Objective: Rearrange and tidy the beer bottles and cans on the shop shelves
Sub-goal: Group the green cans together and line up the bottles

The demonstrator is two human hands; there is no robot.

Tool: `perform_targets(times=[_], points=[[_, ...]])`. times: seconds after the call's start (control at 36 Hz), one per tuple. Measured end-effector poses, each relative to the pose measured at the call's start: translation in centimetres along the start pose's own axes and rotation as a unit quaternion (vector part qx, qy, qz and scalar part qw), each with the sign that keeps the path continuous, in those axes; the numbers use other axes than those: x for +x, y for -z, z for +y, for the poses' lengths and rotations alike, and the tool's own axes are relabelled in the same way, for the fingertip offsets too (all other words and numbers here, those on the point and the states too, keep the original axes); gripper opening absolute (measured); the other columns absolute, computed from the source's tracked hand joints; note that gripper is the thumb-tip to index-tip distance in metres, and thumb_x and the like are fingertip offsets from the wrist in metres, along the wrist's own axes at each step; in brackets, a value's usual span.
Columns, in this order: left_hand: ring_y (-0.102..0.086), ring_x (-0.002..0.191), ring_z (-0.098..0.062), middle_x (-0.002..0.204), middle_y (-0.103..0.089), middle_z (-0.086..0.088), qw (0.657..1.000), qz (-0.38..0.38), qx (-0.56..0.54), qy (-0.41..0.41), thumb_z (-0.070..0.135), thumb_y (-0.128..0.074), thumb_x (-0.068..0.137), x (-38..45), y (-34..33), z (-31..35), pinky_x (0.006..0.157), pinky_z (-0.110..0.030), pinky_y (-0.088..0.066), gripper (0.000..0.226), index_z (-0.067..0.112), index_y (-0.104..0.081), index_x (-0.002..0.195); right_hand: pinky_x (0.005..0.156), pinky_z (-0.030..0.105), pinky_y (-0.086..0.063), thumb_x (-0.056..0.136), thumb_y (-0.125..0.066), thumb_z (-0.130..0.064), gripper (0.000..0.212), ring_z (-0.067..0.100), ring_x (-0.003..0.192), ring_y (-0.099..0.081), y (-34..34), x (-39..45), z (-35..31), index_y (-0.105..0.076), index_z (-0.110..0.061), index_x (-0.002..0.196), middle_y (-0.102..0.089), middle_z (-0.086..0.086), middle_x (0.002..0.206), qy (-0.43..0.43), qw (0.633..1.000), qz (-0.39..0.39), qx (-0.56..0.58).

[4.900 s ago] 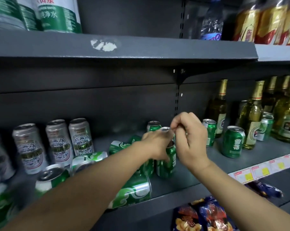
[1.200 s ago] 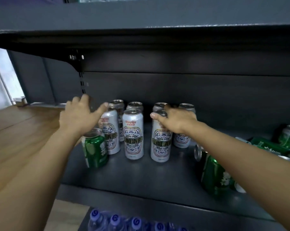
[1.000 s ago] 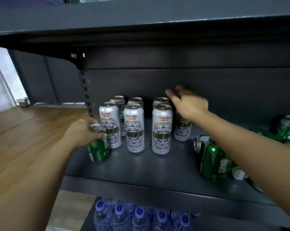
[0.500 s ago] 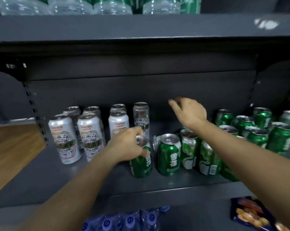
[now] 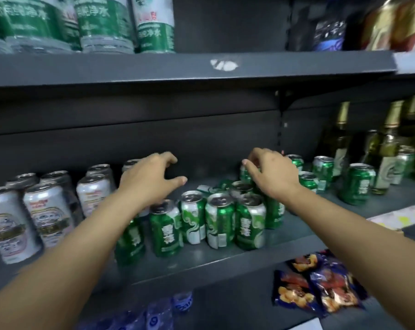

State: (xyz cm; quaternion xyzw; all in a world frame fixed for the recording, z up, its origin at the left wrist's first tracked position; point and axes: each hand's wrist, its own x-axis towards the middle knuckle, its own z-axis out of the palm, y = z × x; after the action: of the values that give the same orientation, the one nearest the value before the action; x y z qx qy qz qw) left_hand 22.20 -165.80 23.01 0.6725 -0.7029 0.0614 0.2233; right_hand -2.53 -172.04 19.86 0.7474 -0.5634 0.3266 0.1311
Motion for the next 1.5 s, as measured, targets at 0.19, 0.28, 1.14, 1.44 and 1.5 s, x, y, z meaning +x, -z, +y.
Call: perform_targets(times=[0.19, 0.28, 1.14, 1.44, 1.5], points=[[-0.047, 0.125, -0.021, 0.133, -0.051, 0.003, 0.99, -0.051, -0.009, -0.128, 0.052, -0.062, 0.084, 0.7, -5.3, 16.8, 0.097, -0.039, -0.044, 0.053, 0.031, -0.049, 0.131, 0.071, 0.035, -0.039, 0.097, -0.044, -0.043, 0.03, 0.03, 0.105, -0.057, 5.2, -4.8, 11.8, -0.056, -0.016, 0.105, -0.061, 0.007, 0.108, -0.01, 0.996, -0.024, -0.087], [-0.044, 0.127, -0.023, 0.136, -0.049, 0.0, 0.98, -0.087, 0.0, -0.181, 0.051, -0.061, 0.086, 0.5, -8.7, 24.1, 0.098, -0.035, -0.041, 0.054, 0.03, -0.047, 0.133, 0.07, 0.034, -0.039, 0.099, -0.04, -0.044, 0.037, 0.03, 0.108, -0.058, 7.1, -7.2, 17.2, -0.051, -0.015, 0.119, -0.061, 0.01, 0.114, -0.045, 0.99, -0.069, -0.117], [-0.022, 0.14, -0.023, 0.153, -0.02, 0.001, 0.963, -0.086, -0.144, -0.211, 0.036, -0.064, 0.088, 16.8, -30.6, 61.7, 0.109, -0.041, -0.034, 0.074, 0.025, -0.024, 0.149, 0.078, 0.034, -0.047, 0.099, -0.044, -0.037, 0.034, 0.029, 0.11, -0.057, 12.9, -2.6, 54.7, -0.047, -0.017, 0.126, -0.059, 0.008, 0.119, -0.138, 0.973, -0.104, -0.151], [-0.013, 0.144, -0.025, 0.154, -0.023, -0.008, 0.982, -0.054, -0.036, -0.176, 0.047, -0.047, 0.094, 21.5, -35.2, 64.5, 0.118, -0.037, -0.015, 0.068, 0.016, -0.022, 0.149, 0.092, 0.038, -0.048, 0.097, -0.049, -0.026, 0.041, 0.029, 0.121, -0.049, 5.7, 10.3, 57.5, -0.042, -0.012, 0.135, -0.051, 0.012, 0.132, -0.078, 0.988, -0.118, -0.054], [-0.017, 0.142, -0.028, 0.152, -0.029, -0.009, 0.984, -0.065, -0.001, -0.168, 0.049, -0.042, 0.096, 22.0, -35.5, 65.0, 0.118, -0.039, -0.013, 0.065, 0.016, -0.024, 0.149, 0.092, 0.038, -0.045, 0.098, -0.048, -0.03, 0.04, 0.029, 0.123, -0.047, 4.3, 12.1, 58.0, -0.047, -0.01, 0.132, -0.052, 0.012, 0.132, -0.082, 0.985, -0.144, -0.054]])
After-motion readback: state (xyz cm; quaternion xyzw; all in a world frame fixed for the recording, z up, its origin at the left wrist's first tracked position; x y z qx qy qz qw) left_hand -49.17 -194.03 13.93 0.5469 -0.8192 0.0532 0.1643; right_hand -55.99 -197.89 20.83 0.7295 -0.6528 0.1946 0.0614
